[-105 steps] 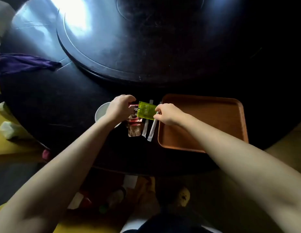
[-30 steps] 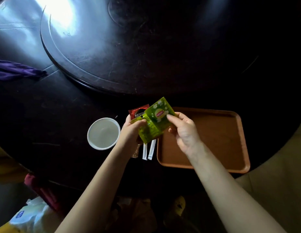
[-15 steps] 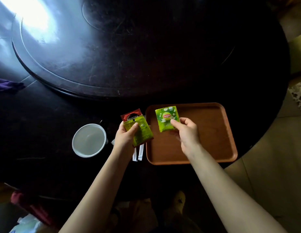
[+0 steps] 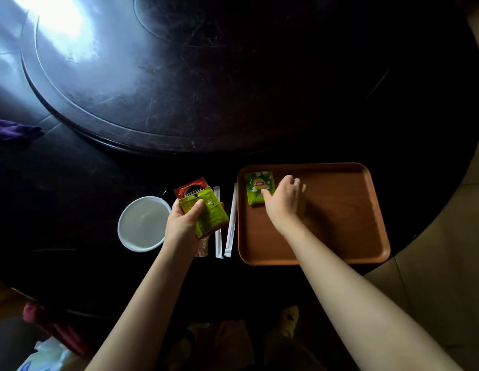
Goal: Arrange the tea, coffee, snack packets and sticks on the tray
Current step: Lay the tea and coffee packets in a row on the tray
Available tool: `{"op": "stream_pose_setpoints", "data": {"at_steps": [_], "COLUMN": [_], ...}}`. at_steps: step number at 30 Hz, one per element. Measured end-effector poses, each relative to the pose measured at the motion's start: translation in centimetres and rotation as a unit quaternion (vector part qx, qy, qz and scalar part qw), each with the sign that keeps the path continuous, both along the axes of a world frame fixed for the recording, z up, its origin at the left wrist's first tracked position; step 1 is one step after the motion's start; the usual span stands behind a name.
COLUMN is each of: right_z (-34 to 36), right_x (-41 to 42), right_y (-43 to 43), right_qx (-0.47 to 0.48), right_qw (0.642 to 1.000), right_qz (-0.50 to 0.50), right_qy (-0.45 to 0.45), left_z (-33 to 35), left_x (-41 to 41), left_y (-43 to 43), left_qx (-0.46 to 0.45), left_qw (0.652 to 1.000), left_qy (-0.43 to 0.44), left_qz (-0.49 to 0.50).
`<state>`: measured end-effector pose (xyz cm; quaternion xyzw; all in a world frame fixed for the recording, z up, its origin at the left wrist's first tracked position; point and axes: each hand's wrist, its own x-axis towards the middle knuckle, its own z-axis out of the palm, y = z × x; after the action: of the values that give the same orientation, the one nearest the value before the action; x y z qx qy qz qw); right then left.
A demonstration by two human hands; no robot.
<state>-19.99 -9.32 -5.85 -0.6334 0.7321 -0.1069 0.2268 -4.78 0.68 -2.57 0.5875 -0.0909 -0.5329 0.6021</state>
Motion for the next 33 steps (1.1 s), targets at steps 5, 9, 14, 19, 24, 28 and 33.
{"op": "stream_pose_setpoints", "data": {"at_steps": [5,9,14,19,24,28,33], "right_z": [-1.3,-1.6,0.3,3.3,2.9,3.8,4.2], "right_x": [-0.2,-0.2,-0.3,-0.7,-2.9,-4.4,-3.6], "right_y": [1.0,1.0,1.4,3.8,2.9,3.0,4.4], "right_qx": [-0.120,-0.109,-0.099,0.081,0.068,-0.006,-0.101], "right_qw": [0.975,0.974,0.969,0.945,0.944,0.962,0.979], "right_qz": [0.182,0.193,0.170,0.198,0.041,-0.018,0.107], "right_qy": [-0.050,-0.044,-0.146,-0.245,-0.320,-0.271,-0.144], "left_z": [-0.2,-0.3,0.1,0.2,0.6,0.5,1.0], "left_x": [-0.5,-1.1,-2.2,-4.0,-5.3,-5.4,-7.8], "left_y": [-0.4,-0.7,-1.3,-2.2,-2.6,-2.5,-2.5], "left_qx": [0.040,0.040,0.039,0.007,0.004,0.020,0.007], "left_qw": [0.999,0.999,0.999,0.999,0.998,1.000,0.998], "left_qy": [-0.009,-0.007,-0.023,0.019,0.043,0.006,0.005], "left_qz": [0.004,-0.013,-0.022,-0.030,-0.036,-0.016,-0.057]}}
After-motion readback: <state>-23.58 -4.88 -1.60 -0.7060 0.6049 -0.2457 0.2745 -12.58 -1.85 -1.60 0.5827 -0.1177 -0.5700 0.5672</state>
